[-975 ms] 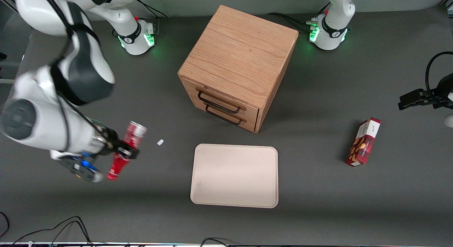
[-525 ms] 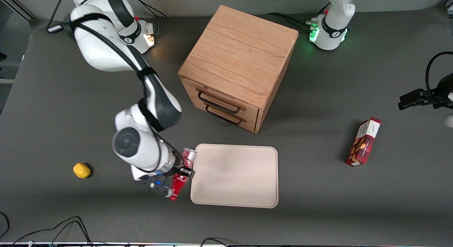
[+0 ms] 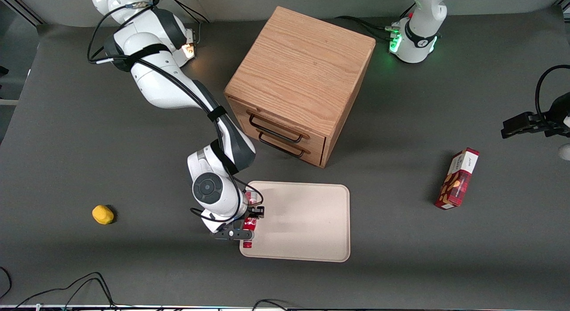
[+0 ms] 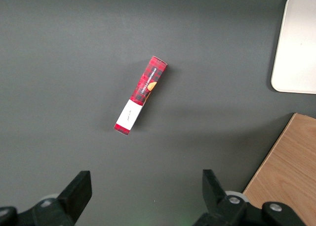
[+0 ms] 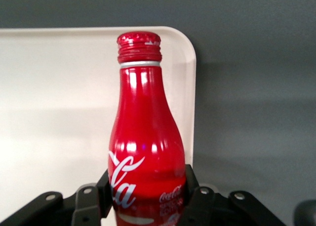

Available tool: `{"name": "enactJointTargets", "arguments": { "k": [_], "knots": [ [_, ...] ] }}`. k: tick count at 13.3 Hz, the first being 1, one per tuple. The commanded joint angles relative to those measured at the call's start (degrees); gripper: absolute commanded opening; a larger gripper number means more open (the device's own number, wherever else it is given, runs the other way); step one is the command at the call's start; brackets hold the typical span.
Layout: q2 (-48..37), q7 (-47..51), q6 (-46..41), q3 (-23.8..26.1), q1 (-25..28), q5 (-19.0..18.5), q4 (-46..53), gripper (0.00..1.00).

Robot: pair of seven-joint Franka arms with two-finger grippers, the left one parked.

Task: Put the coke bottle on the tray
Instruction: 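Lower the held bottle onto the tray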

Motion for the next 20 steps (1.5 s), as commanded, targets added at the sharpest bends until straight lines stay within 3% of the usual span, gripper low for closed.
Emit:
{"name": "enactJointTargets", "arguments": {
  "k": [1, 9, 10, 11, 13, 20],
  "knots": [
    [1.1, -2.6, -0.3, -0.5, 0.6, 0.3, 1.7, 0.0],
    [3.8, 2.2, 5.9, -0.6, 0.8, 0.2, 1.4, 0.0],
    [3.9, 3.0, 5.9, -0.6, 0.8, 0.1, 1.4, 0.18],
    [3.9, 3.3, 6.0, -0.7, 0.8, 0.1, 1.4, 0.49],
    [3.9, 3.4, 6.0, -0.7, 0.7, -0.1, 1.3, 1.0],
    [2.1, 3.7, 5.1, -0.7, 0.7, 0.3, 1.4, 1.0]
  ]
}}
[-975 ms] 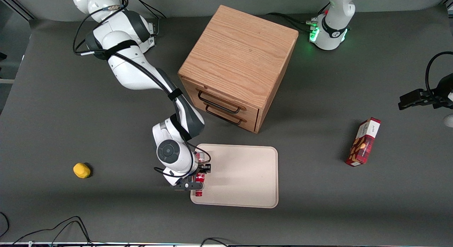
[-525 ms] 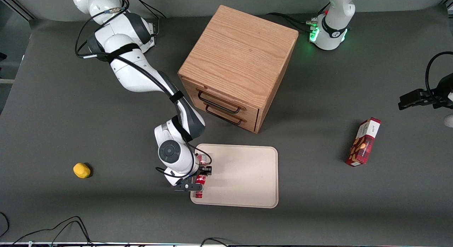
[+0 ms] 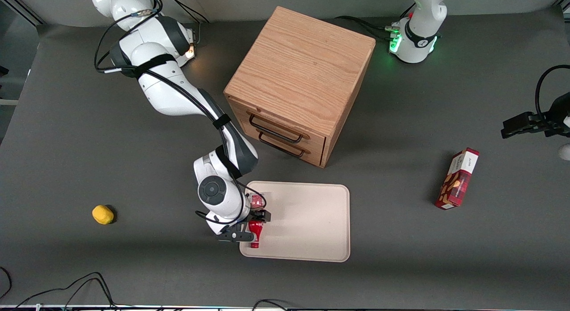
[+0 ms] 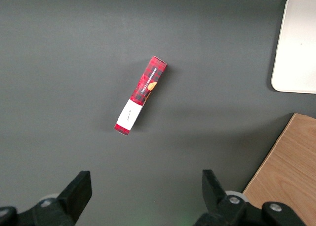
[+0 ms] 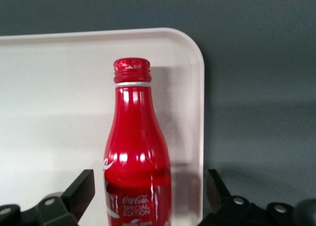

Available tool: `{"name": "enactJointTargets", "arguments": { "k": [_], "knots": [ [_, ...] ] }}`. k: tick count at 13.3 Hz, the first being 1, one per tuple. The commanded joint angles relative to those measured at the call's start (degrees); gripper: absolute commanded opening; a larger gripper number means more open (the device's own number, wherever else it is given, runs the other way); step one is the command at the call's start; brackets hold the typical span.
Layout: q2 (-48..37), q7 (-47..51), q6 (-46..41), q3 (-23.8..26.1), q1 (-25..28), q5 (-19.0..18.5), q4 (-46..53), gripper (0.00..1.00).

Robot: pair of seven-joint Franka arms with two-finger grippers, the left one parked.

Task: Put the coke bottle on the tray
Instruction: 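Open the right gripper and withdraw it from the tray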

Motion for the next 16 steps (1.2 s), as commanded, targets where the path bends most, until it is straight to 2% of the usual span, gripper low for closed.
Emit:
{"name": "enactJointTargets", "arguments": {
  "k": [1, 6, 8, 11, 16],
  "knots": [
    [-2.0, 1.5, -2.9, -0.6, 0.5, 0.4, 0.6, 1.0],
    [-11.6, 2.6, -18.6, -0.1, -1.5, 0.8, -0.5, 1.0],
    [-18.8, 2.5, -21.8, -0.1, -3.0, 0.8, -7.4, 1.0],
    [-33.6, 1.3, -20.9, -0.1, -6.2, 0.4, -24.7, 1.0],
    [-51.6, -5.4, -21.8, 0.0, -13.4, 0.3, -41.2, 1.0]
  ]
}}
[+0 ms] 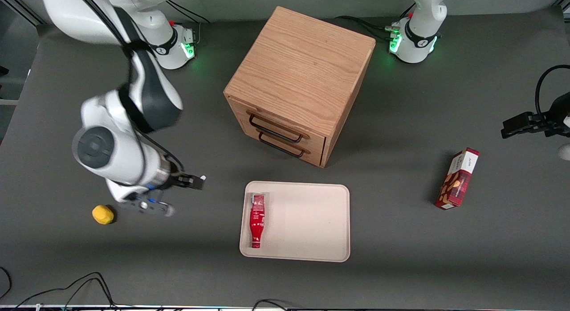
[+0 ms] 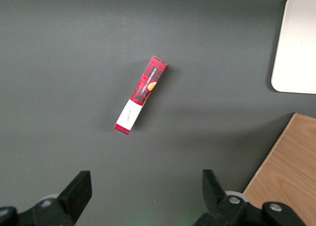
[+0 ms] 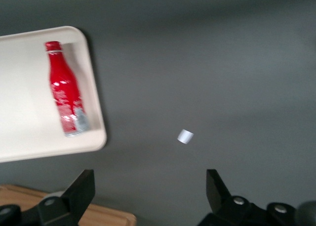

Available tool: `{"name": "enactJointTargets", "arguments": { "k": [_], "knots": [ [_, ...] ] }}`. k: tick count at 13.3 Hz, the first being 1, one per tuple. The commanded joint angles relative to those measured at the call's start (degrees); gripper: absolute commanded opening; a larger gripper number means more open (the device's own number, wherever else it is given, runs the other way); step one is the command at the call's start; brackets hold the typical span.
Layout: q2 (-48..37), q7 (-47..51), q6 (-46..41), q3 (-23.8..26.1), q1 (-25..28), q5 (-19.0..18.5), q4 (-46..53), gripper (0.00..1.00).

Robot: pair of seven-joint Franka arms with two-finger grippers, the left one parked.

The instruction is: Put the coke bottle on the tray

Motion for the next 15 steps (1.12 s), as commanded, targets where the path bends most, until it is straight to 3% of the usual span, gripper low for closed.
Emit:
{"name": "enactJointTargets", "arguments": {
  "k": [1, 4, 8, 15],
  "knots": [
    [-12.6, -6.1, -0.4, 0.4, -4.1, 0.2, -12.7, 1.0],
    [-18.9, -17.1, -7.6, 0.4, -9.4, 0.3, -13.2, 1.0],
    [-22.6, -18.4, -9.8, 0.7, -11.5, 0.2, -13.1, 1.0],
    [-22.5, -17.2, -12.9, -6.9, -2.8, -0.1, -11.4, 1.0]
  ]
}}
